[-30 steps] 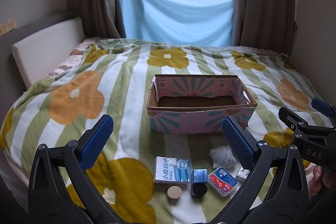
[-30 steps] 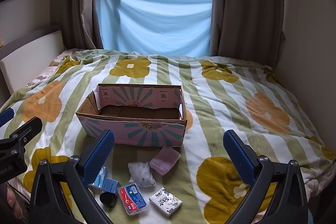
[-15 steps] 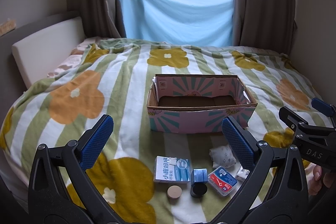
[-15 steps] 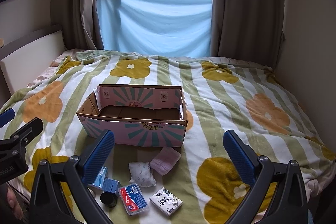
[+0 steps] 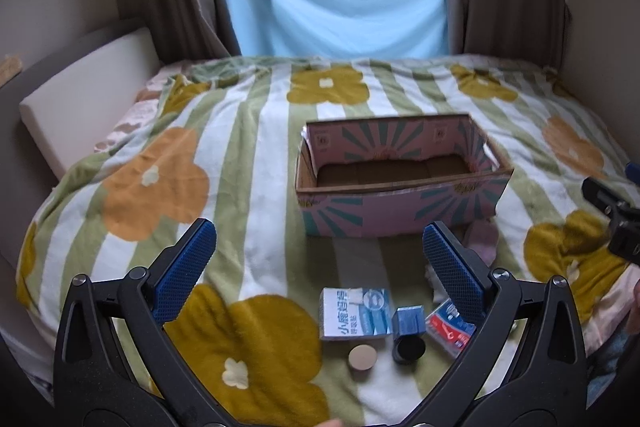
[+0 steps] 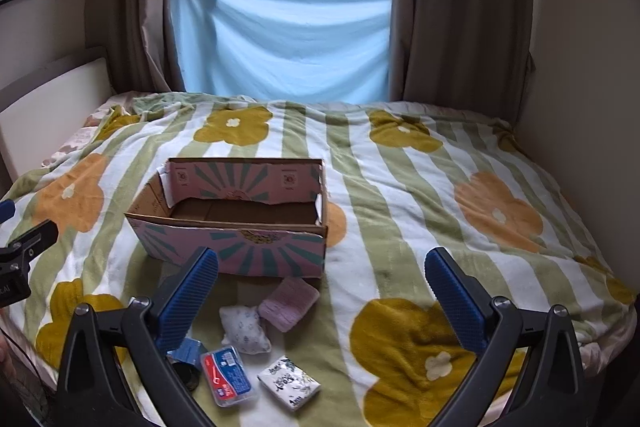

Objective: Organize objects

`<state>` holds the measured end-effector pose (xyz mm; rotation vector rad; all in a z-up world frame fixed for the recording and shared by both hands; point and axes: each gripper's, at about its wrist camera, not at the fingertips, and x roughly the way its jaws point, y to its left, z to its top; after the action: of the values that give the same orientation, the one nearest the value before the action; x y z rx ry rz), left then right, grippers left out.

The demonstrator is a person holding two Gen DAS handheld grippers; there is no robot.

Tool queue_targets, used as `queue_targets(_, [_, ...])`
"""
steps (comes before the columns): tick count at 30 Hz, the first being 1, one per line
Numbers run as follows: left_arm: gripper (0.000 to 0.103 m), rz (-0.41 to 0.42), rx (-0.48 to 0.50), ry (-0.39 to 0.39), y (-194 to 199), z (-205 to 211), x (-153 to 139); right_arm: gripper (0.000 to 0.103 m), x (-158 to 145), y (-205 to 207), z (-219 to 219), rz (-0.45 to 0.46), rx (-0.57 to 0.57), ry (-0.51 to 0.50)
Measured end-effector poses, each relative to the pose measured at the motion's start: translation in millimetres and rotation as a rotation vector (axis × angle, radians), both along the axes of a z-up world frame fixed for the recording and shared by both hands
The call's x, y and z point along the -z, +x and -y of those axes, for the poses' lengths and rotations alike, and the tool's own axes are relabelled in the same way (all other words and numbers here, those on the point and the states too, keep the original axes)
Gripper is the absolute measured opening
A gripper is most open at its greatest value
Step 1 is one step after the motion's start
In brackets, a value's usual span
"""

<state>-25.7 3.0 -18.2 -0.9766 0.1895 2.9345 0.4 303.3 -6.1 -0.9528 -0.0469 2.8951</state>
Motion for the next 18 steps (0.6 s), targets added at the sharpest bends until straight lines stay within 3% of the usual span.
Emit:
queue_targets(4, [0.103, 0.101, 0.011, 0.082, -18, -3, 38, 0.103, 25, -10, -14, 0.068, 0.018, -0.012])
queue_targets(9, [0.103, 0.263, 0.005, 0.028, -36, -16, 87, 0.103, 60, -21, -17, 0.159, 0.006, -0.025])
queue_targets(18, [0.103, 0.449, -0.019, -0.047, -59, -35, 157, 0.103, 126, -49, 2, 0.339, -0.090, -0.086])
